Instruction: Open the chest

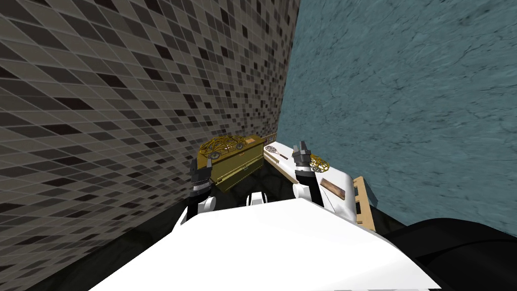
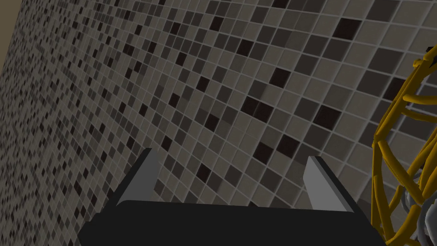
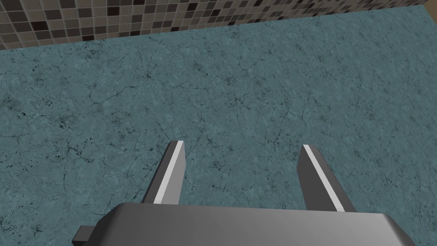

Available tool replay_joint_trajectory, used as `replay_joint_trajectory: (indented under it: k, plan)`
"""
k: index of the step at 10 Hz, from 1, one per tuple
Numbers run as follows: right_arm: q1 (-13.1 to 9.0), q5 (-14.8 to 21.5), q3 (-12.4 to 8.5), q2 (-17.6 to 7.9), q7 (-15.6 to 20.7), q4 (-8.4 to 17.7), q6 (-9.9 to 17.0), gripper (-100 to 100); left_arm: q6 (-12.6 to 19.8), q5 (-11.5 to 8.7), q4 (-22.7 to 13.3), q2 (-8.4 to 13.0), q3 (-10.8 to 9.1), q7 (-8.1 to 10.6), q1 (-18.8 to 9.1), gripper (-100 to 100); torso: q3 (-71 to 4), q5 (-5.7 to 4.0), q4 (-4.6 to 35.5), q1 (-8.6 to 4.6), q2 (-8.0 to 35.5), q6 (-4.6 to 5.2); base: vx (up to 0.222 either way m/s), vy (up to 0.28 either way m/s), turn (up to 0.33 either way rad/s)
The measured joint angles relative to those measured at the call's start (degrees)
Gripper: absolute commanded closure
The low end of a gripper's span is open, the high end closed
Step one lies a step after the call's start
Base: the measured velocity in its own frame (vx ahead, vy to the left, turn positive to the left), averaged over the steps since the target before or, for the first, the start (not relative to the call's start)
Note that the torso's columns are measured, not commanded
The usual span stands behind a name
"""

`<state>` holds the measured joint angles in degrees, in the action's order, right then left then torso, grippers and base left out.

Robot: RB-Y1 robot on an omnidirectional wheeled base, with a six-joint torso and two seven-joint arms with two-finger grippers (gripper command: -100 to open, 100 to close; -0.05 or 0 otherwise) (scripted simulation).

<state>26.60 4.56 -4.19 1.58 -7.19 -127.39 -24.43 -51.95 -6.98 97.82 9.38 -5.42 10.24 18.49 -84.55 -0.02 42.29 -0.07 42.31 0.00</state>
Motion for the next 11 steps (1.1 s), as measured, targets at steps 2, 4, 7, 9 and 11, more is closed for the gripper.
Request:
replay_joint_trajectory:
  k: [2, 4, 7, 9, 11]
  plan:
    - [0.0, 0.0, 0.0, 0.0, 0.0, 0.0, 0.0, 0, -1.1, -0.9, -3.2, 0.4, -0.91, 0.16, -1.3, -100, -0.1, 0.01, 0.0, 0.04, -0.1, 0.00, 0.106, -0.039, 0.010]
    - [0.0, 0.0, 0.0, 0.0, 0.0, 0.0, 0.0, 0, -2.7, -1.5, -6.1, 0.5, -1.53, 0.26, -1.9, -100, 0.0, 0.02, 0.0, 0.08, 0.0, 0.00, 0.095, -0.034, 0.010]
    - [0.0, 0.0, 0.0, 0.0, 0.0, 0.0, 0.0, 0, -4.8, -2.4, -10.5, 0.6, -2.37, 0.24, -3.0, -100, 0.0, 0.02, 0.0, 0.08, 0.0, 0.00, 0.104, -0.039, 0.009]
    - [0.0, 0.0, 0.0, 0.0, 0.0, 0.0, 0.0, 0, -6.4, -3.1, -14.2, 1.0, -3.14, 0.32, -4.1, -100, 0.0, 0.02, 0.0, 0.08, 0.0, 0.00, 0.094, -0.035, 0.010]
    - [0.0, 0.0, 0.0, 0.0, 0.0, 0.0, 0.0, 0, -7.9, -4.0, -17.6, 1.1, -4.08, 0.13, -4.9, -100, -0.1, 0.00, 0.0, 0.01, -0.2, 0.00, 0.138, -0.054, 0.012]
